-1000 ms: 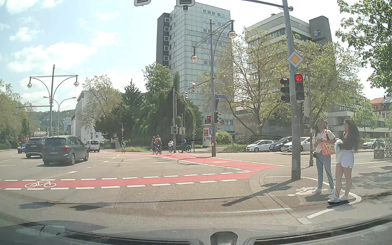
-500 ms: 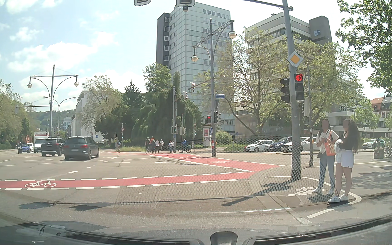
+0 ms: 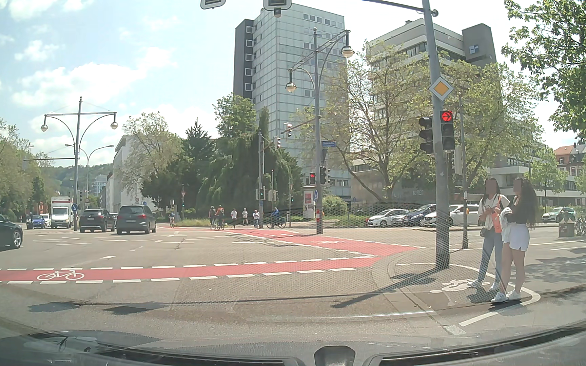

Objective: Follow the waypoints while adhering to traffic rules and regulations

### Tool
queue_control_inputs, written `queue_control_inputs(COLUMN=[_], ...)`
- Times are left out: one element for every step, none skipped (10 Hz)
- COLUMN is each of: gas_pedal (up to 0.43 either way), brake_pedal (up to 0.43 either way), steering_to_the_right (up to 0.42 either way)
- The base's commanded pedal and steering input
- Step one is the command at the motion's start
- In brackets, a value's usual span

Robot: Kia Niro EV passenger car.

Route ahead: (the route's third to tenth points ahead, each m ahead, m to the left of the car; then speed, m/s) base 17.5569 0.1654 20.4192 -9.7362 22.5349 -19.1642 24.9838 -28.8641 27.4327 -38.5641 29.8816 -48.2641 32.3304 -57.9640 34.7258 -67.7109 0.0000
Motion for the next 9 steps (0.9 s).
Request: queue_control_inputs(gas_pedal=[0.0, 0.0, 0.0, 0.0, 0.0, 0.0, 0.0, 0.0, 0.0], brake_pedal=[0.262, 0.262, 0.268, 0.262, 0.262, 0.262, 0.262, 0.268, 0.268], steering_to_the_right=[-0.091, -0.091, -0.091, -0.091, -0.091, -0.092, -0.091, -0.091, -0.092])
